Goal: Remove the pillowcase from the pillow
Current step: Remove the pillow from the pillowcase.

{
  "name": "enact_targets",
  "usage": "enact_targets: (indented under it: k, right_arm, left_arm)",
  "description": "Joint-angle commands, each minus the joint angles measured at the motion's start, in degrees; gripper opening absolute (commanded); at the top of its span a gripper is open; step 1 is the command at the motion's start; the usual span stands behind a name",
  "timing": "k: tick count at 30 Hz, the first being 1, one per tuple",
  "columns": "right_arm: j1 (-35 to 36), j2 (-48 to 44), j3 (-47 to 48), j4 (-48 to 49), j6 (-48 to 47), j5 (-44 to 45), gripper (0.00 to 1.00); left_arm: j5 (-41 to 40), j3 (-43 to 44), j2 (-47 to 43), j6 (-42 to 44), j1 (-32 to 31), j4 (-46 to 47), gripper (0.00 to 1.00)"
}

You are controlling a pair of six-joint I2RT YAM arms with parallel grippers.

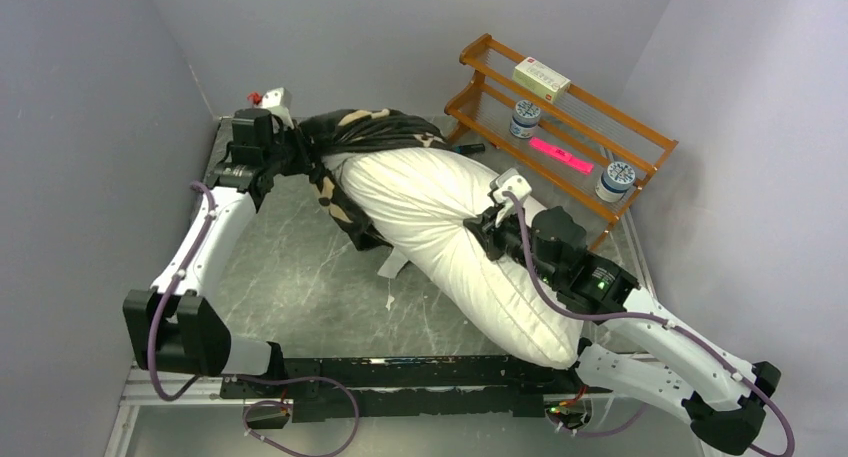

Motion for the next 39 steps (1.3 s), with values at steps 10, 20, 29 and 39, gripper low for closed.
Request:
enact_targets:
  k: [10,20,29,39]
  right_arm:
    - [-0.9,1.2,0.1,-7.4,-5.6,-23.1,0.00]
    - [-0.9,7.8,4.4,-12.3,-6.7,-30.8,0.03]
    - [-0.9,8.9,5.6,-10.7,-5.3,-33.8,0.30]
    - [-0.9,12.0,10.0,-9.1,-3.8,-34.0,0.62]
  left_arm:
    - [-7.8,-15.7,-0.3,4.9,7.3,14.0,0.05]
    - [-9.0,-23.1,-12.1,9.3,2.2,14.4,0.19]
    - [-7.9,-26.6,-18.0,11.3,-0.9,13.9,0.60]
    - [-3.0,-29.2,-23.1,14.0,-3.7,15.4,0.82]
